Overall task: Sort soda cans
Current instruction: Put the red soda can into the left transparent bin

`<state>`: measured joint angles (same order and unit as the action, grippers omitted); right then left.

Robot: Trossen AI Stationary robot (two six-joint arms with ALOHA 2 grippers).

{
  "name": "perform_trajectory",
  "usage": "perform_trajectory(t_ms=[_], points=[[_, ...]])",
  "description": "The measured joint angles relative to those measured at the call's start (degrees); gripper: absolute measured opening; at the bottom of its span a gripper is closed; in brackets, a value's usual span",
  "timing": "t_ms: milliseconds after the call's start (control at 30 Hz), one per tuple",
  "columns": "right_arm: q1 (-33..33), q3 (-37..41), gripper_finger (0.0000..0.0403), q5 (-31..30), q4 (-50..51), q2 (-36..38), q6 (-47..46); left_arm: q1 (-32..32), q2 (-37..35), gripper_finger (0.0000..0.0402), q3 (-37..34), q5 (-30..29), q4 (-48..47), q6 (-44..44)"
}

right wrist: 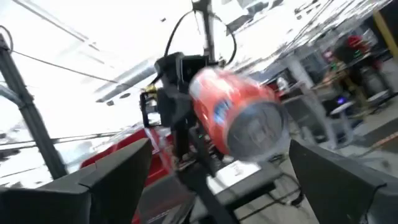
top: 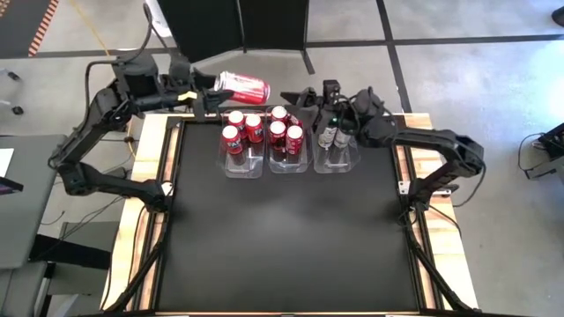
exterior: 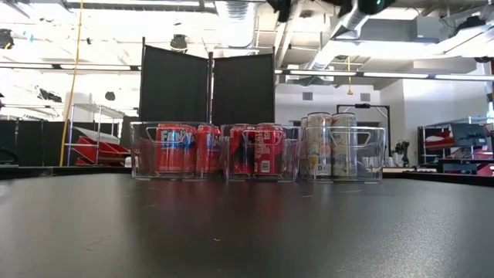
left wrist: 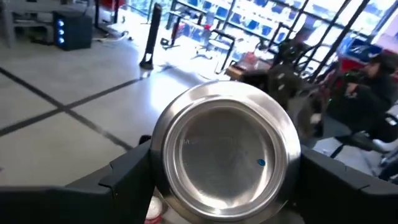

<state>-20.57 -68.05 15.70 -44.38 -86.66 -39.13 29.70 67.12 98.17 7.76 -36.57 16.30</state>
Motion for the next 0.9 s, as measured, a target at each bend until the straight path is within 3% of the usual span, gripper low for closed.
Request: perform_trajectory(t_ms=[333,700,900], points=[[-0.59,-0.04,0.04,1.88,-8.05,-3.55,-2.94,-3.59,2.65,0.0301,0.0,1.61,3.83,3.37],[0.69,-2.4,0.0398,4.04,-3.92,-3.27,-0.17,-6.14,5.3,0.0301,-0.02,1.7,4.58,4.56],[0.62,-2.69,0.0348,5.96,-2.69,-3.18,-2.36,-6.17,5.24,0.0301,-0.04,1.59,5.46,4.53]])
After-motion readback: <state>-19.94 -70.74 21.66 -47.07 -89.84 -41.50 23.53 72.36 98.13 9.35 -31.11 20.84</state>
